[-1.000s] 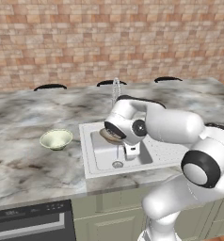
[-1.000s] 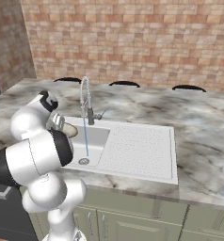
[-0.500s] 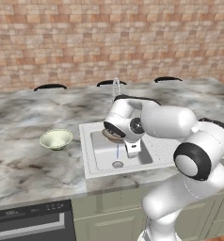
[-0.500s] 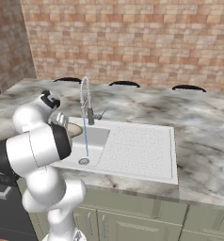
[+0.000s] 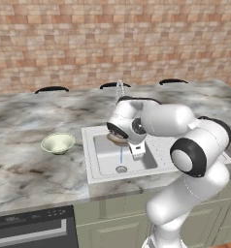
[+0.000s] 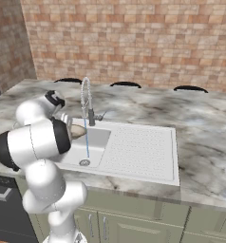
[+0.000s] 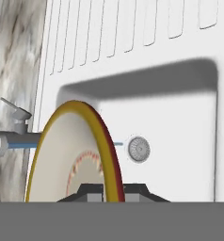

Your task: Rinse each bowl for a few seconds and place them down in the sink or on the counter.

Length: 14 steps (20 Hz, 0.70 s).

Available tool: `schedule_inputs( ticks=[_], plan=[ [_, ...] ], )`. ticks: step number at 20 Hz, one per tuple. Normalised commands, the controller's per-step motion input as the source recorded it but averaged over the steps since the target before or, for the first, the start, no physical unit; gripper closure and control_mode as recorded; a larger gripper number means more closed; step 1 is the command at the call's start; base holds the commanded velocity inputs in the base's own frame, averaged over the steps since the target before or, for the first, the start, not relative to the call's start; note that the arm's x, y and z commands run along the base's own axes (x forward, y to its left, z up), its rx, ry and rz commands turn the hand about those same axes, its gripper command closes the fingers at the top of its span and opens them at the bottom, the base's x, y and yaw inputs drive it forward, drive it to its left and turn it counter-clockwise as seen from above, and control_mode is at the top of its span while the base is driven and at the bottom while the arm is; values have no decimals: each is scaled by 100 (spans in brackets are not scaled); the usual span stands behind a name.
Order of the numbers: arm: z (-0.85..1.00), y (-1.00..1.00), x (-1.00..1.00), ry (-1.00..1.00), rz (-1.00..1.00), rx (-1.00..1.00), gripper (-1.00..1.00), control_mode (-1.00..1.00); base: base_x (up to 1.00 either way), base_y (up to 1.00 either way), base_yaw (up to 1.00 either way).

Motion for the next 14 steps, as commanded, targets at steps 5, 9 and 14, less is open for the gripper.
schedule_inputs(
  ticks=[5,9,14],
  plan=[
    [0,-2,30,5,0,-5,100,-100,0,0,0],
    [0,0,23,4,0,-5,100,-100,0,0,0],
    [-1,1,24,2,0,-6,100,-100,0,0,0]
  ],
)
